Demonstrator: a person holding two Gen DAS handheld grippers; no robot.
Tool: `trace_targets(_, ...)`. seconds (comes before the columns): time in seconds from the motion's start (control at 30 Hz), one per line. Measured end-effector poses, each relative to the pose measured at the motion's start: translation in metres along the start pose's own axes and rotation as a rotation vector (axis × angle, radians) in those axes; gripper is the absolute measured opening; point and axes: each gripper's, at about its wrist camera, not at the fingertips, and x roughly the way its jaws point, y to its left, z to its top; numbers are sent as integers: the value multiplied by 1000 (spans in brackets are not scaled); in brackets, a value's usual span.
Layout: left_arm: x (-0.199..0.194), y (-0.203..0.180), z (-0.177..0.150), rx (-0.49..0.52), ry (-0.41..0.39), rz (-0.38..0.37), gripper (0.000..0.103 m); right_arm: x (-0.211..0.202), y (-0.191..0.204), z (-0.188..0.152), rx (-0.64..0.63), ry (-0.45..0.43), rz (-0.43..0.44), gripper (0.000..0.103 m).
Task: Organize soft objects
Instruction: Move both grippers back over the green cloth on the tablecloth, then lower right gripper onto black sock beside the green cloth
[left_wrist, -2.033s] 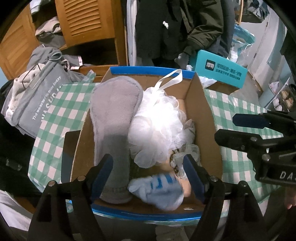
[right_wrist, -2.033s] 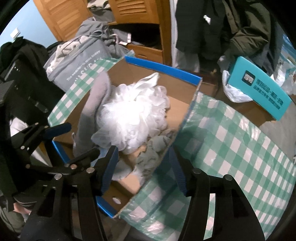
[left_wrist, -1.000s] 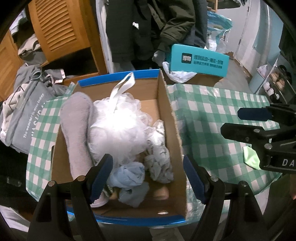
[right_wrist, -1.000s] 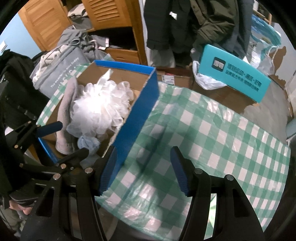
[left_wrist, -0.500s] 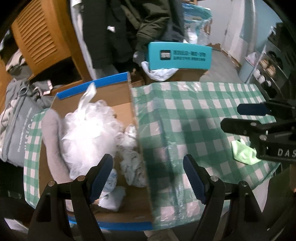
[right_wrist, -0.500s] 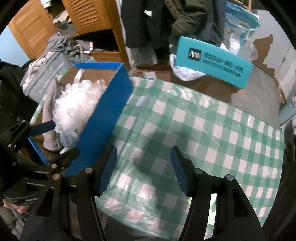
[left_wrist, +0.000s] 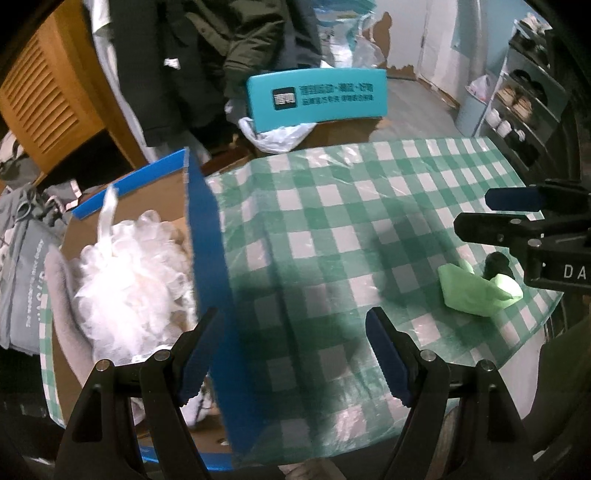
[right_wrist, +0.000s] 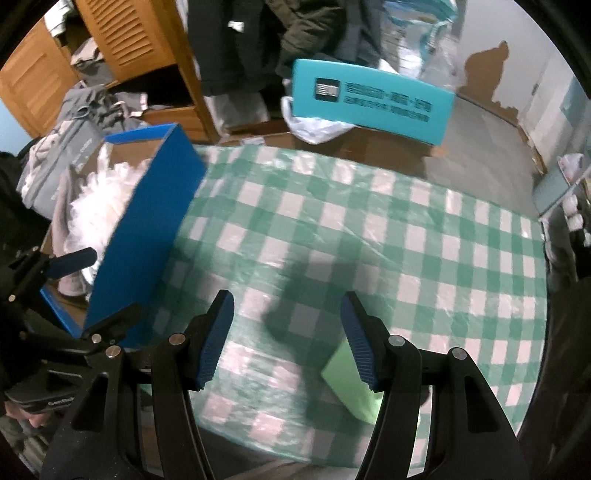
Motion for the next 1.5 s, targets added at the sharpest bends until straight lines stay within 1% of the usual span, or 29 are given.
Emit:
trace_targets(0.27, 13, -37, 10, 65, 20, -34, 80, 5, -38, -20, 69, 29, -36, 61)
trace_targets(0.6, 29, -74, 19, 110, 48, -69, 80, 7, -85, -48, 158, 64, -76, 61)
trace_targets(0.9, 49, -107, 24, 159, 85, -74, 80, 20, -127, -79, 252, 128, -126, 61)
trace_targets(1.13, 69, -129, 21, 200, 124, -67, 80, 33, -142, -95, 270, 182, -149, 61)
trace_targets(1.2, 71, -133, 21, 205, 128, -68, 80, 39, -146, -99, 280, 199, -146, 61)
trace_targets(1.33, 75, -139, 21, 210, 133, -75, 80, 47, -148, -104, 309, 208, -81, 61)
trace_targets(1.4, 78, -141, 20, 212, 138, -72, 80, 52, -146, -105, 305, 210, -75, 65)
trace_targets(1.5, 82, -139, 19, 211, 150, -63, 80, 60, -140, -104, 307, 223, -40, 65)
